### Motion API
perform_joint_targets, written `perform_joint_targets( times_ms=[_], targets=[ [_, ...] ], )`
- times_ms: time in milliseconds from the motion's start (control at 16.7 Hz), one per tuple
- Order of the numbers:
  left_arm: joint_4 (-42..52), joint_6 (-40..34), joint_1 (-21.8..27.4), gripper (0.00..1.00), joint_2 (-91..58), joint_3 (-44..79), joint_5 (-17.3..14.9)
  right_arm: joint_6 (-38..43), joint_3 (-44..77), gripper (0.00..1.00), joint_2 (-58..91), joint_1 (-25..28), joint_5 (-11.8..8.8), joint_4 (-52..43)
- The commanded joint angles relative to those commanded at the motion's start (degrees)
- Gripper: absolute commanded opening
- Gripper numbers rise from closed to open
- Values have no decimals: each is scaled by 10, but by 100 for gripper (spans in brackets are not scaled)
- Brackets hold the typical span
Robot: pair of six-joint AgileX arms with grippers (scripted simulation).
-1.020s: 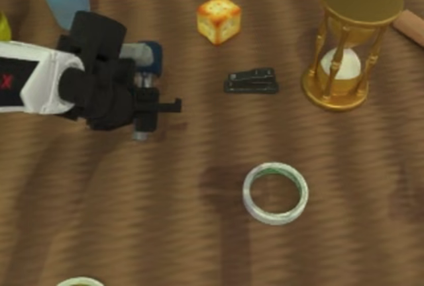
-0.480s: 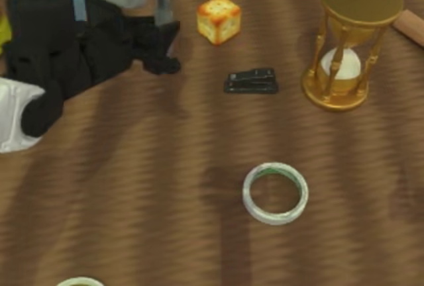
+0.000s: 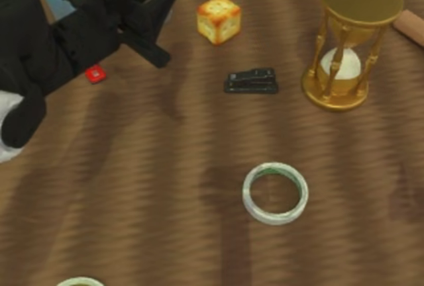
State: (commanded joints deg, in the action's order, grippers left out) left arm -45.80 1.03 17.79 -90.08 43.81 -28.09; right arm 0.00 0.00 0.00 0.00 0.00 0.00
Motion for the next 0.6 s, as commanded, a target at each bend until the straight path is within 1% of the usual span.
perform_joint_targets(
  times_ms=[180, 300, 420, 600],
  targets=[
    [1, 0, 5, 0, -2, 3, 3, 0, 0, 100, 0, 0, 0, 0],
    [-3, 0, 25, 0, -3, 2, 25, 0, 0, 100, 0, 0, 0, 0],
    [-10, -1, 62, 0, -2, 0, 65, 0, 0, 100, 0, 0, 0, 0],
    [-20, -4, 133, 0, -1, -5, 141, 0, 0, 100, 0, 0, 0, 0]
  ],
)
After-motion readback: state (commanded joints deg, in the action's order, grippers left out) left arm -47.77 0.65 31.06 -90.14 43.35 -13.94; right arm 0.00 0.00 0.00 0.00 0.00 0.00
